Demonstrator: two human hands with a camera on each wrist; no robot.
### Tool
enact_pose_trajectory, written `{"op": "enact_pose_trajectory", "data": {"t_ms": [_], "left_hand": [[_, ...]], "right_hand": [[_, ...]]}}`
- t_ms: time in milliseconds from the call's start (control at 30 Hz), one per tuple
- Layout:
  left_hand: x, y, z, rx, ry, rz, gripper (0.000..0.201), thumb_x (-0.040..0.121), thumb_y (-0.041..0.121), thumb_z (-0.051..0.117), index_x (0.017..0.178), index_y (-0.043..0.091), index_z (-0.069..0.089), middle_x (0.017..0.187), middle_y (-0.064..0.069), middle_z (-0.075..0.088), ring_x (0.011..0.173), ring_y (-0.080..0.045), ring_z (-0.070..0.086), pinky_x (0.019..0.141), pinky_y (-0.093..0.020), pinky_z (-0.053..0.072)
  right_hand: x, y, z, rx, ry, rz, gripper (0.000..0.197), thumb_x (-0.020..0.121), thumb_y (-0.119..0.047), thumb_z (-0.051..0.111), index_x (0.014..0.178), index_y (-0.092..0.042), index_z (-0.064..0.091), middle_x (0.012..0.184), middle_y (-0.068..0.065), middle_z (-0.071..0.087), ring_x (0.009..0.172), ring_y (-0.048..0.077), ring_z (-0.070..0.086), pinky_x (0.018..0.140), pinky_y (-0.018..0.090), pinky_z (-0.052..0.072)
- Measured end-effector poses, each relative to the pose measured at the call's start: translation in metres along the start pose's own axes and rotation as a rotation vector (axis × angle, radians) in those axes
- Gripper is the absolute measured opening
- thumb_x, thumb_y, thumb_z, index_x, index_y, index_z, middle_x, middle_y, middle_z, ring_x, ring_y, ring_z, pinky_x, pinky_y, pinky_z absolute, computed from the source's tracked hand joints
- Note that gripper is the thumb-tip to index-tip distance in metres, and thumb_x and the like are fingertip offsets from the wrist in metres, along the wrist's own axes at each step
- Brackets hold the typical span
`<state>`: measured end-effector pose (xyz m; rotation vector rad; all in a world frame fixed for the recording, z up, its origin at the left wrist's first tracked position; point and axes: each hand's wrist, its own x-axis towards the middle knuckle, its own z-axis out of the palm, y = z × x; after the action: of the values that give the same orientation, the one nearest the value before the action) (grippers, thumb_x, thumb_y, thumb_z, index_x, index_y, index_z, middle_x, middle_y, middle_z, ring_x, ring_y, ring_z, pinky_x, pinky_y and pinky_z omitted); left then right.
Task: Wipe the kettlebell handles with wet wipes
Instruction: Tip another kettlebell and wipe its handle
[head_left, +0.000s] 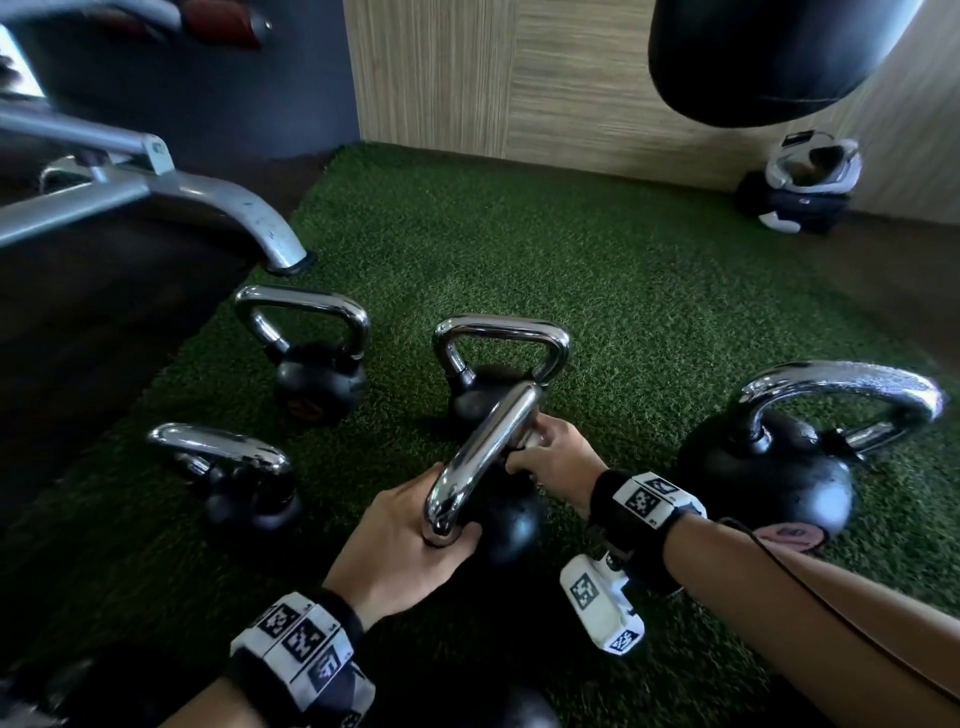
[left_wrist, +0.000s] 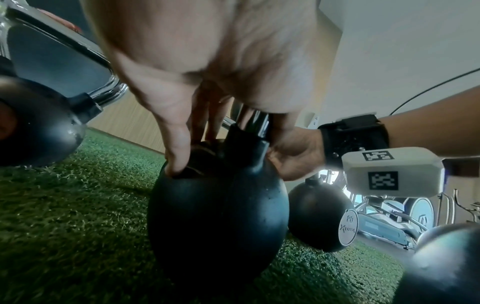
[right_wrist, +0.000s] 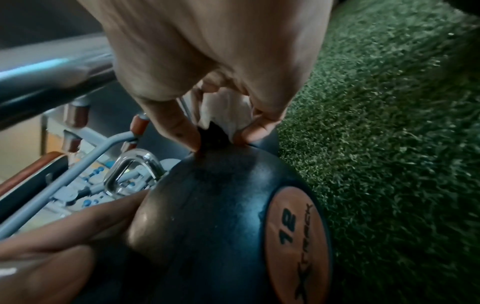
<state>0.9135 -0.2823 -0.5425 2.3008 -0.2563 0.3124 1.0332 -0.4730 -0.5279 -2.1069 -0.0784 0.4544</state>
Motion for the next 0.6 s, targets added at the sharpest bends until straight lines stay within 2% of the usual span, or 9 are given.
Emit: {"op": "enact_pose_trajectory", "data": {"t_ms": [67, 100, 167, 267, 333, 400, 433, 533, 600], "left_hand": [[0.002, 0.001, -0.004, 0.012, -0.044, 0.020, 0.039, 0.082, 0.028, 0.080, 0.076, 0.056, 0.054, 0.077, 0.031, 0.059, 0.066, 0.007, 0.057, 0.063, -0.002, 0.036], [0.003, 0.001, -0.006, 0.020, -0.066, 0.046, 0.036, 0.083, 0.028, 0.079, 0.081, 0.054, 0.055, 0.077, 0.033, 0.058, 0.066, 0.008, 0.057, 0.064, -0.002, 0.036], [0.008, -0.002, -0.014, -0.007, -0.140, 0.052, 0.035, 0.084, 0.027, 0.080, 0.085, 0.051, 0.055, 0.070, 0.029, 0.057, 0.062, 0.007, 0.055, 0.063, -0.007, 0.039], [0.021, -0.022, -0.027, -0.129, -0.278, -0.033, 0.032, 0.083, 0.029, 0.083, 0.074, 0.052, 0.063, 0.057, 0.016, 0.057, 0.053, 0.001, 0.052, 0.058, -0.027, 0.048], [0.031, -0.037, -0.032, -0.175, -0.341, -0.069, 0.020, 0.079, 0.033, 0.087, 0.093, 0.035, 0.073, 0.069, 0.015, 0.070, 0.063, -0.002, 0.063, 0.066, -0.032, 0.056], [0.043, -0.050, -0.037, -0.174, -0.372, -0.082, 0.044, 0.076, 0.036, 0.090, 0.115, 0.024, 0.074, 0.087, 0.014, 0.078, 0.077, -0.002, 0.071, 0.076, -0.029, 0.059], [0.048, -0.055, -0.039, -0.162, -0.380, -0.090, 0.051, 0.074, 0.042, 0.091, 0.118, 0.023, 0.073, 0.093, 0.012, 0.079, 0.084, -0.004, 0.073, 0.081, -0.029, 0.059], [0.052, -0.066, -0.041, -0.191, -0.372, -0.114, 0.048, 0.065, 0.062, 0.088, 0.103, 0.033, 0.080, 0.115, 0.015, 0.077, 0.110, -0.003, 0.071, 0.103, -0.024, 0.052], [0.050, -0.064, -0.040, -0.209, -0.377, -0.151, 0.022, 0.067, 0.051, 0.089, 0.085, 0.040, 0.082, 0.114, 0.022, 0.075, 0.108, 0.005, 0.069, 0.100, -0.016, 0.048]], "right_hand": [[0.003, 0.006, -0.004, 0.048, -0.050, 0.011, 0.065, 0.062, -0.038, 0.085, 0.125, -0.032, 0.070, 0.097, 0.010, 0.071, 0.098, 0.028, 0.073, 0.098, 0.045, 0.059], [0.002, 0.007, -0.006, 0.046, -0.071, 0.007, 0.053, 0.065, -0.037, 0.088, 0.116, -0.034, 0.074, 0.094, 0.014, 0.071, 0.096, 0.030, 0.073, 0.102, 0.049, 0.056], [-0.002, 0.005, -0.013, 0.038, -0.064, 0.004, 0.033, 0.069, -0.031, 0.091, 0.098, -0.030, 0.076, 0.084, 0.007, 0.072, 0.089, 0.027, 0.071, 0.105, 0.051, 0.054], [-0.012, 0.007, -0.017, -0.004, -0.037, -0.008, 0.054, 0.072, -0.031, 0.093, 0.118, -0.024, 0.066, 0.103, 0.002, 0.073, 0.102, 0.022, 0.068, 0.101, 0.040, 0.053], [-0.026, 0.014, -0.015, 0.011, 0.043, 0.020, 0.058, 0.076, -0.030, 0.091, 0.122, -0.028, 0.056, 0.108, -0.008, 0.068, 0.106, 0.015, 0.063, 0.094, 0.029, 0.048], [-0.039, 0.023, -0.007, 0.017, 0.143, 0.042, 0.056, 0.077, -0.032, 0.090, 0.118, -0.035, 0.053, 0.102, -0.014, 0.065, 0.103, 0.012, 0.061, 0.090, 0.027, 0.045], [-0.042, 0.029, -0.002, 0.023, 0.180, 0.049, 0.056, 0.076, -0.034, 0.090, 0.120, -0.033, 0.055, 0.101, -0.015, 0.066, 0.102, 0.011, 0.062, 0.090, 0.027, 0.047], [-0.047, 0.039, 0.010, 0.007, 0.249, 0.058, 0.082, 0.072, -0.041, 0.091, 0.143, -0.028, 0.053, 0.117, -0.008, 0.071, 0.113, 0.015, 0.064, 0.102, 0.032, 0.050], [-0.049, 0.039, 0.012, 0.020, 0.278, 0.057, 0.088, 0.073, -0.040, 0.091, 0.148, -0.025, 0.049, 0.123, -0.005, 0.070, 0.119, 0.015, 0.062, 0.105, 0.029, 0.048]]}}
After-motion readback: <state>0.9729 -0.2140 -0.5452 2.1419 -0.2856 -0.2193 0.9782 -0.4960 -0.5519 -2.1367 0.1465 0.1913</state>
